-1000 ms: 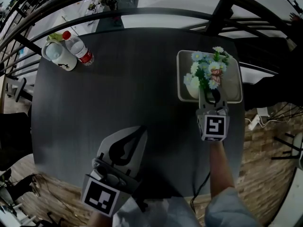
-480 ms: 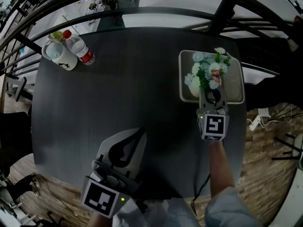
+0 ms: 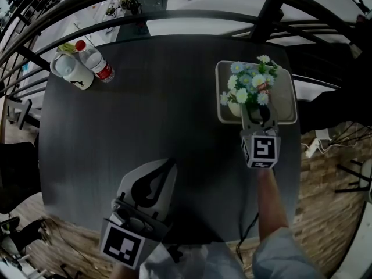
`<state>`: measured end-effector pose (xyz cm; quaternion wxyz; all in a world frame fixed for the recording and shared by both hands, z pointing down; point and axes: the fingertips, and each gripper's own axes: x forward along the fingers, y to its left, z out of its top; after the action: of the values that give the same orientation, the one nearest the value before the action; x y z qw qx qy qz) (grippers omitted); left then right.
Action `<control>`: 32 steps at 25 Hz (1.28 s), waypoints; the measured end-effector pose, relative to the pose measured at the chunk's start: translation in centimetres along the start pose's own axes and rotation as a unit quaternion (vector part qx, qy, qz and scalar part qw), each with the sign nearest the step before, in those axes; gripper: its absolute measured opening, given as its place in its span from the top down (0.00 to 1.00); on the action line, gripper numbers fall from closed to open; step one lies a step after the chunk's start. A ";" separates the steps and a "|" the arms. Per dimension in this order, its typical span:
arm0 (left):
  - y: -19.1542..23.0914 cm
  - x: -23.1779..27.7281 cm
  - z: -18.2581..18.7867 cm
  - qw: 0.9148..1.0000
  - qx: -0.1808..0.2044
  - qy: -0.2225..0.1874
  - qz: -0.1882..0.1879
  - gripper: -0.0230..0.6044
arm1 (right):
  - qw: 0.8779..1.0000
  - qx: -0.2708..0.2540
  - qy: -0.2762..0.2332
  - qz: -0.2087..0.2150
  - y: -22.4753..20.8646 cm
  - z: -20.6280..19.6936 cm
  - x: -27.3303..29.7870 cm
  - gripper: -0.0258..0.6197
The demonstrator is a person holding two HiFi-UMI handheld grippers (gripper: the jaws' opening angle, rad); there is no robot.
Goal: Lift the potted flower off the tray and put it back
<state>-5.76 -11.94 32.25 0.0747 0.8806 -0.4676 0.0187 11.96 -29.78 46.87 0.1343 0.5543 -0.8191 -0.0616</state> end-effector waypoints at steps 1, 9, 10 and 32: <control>0.0 0.0 0.0 1.000 0.000 0.000 0.000 0.97 | 1.000 0.002 0.002 0.000 0.0 0.0 -0.1 0.70; -0.9 -0.2 0.3 1.000 0.003 -0.004 -0.004 0.97 | 1.000 0.009 0.012 -0.002 -0.3 -0.7 -1.3 0.63; -1.0 -0.2 0.4 1.000 0.003 -0.005 -0.005 0.97 | 1.000 0.010 0.013 -0.002 -0.3 -0.7 -1.5 0.63; -3.6 -1.5 3.2 0.999 0.025 -0.034 -0.017 0.97 | 1.000 0.016 0.003 -0.006 -0.1 3.0 -9.3 0.74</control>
<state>-3.75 -9.23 28.49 0.0374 0.8903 -0.4538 -0.0006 14.48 -21.39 42.57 0.1274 0.5615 -0.8162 -0.0471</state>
